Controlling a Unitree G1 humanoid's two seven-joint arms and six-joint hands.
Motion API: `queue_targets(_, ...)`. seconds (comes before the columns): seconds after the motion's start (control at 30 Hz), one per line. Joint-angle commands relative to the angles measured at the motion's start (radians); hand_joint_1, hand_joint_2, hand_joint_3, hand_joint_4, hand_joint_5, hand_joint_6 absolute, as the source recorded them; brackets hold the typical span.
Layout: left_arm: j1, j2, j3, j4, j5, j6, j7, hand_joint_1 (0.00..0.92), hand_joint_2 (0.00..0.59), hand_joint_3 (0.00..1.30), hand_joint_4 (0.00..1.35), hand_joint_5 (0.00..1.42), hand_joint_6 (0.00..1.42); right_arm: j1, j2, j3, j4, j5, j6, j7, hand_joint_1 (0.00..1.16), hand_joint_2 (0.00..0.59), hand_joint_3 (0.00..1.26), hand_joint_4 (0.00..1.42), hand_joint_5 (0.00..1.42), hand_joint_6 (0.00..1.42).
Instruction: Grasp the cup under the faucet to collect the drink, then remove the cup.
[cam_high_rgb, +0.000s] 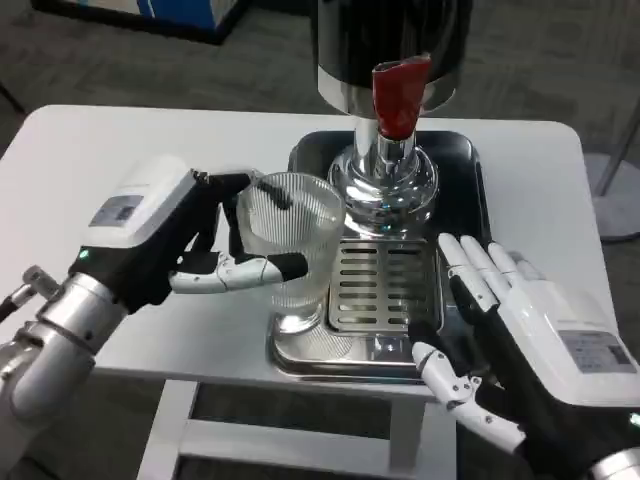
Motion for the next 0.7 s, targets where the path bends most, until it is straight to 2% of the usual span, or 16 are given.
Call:
queue_targets(0.03,-0.034,-0.023,-0.018,-0.003,0.005,-0.002,0.037,0.28,0.267,0.91,0.93,1.25,1.42,0.029,0.001,-0.021,-0.024,0.015,-0.007,-0.023,0.0,0.491,0.0,0.0,0.0,0.0)
queue_targets(0.23,-0.051,-0.05,-0.044,0.0,0.014,0.004,0.033,0.282,0.277,0.87,0.87,1.25,1.42,0.062,-0.011,-0.057,-0.049,0.036,-0.015,-0.027,0.0,0.491,0.0,0.0,0.0,0.0)
queue_targets(0.7,-0.08,-0.072,-0.093,0.015,0.017,0.01,-0.005,0.269,0.278,0.75,0.74,1.2,1.42,0.094,-0.009,-0.082,-0.066,0.049,-0.023,-0.05,0.01,0.498,0.0,0.0,0.0,0.0)
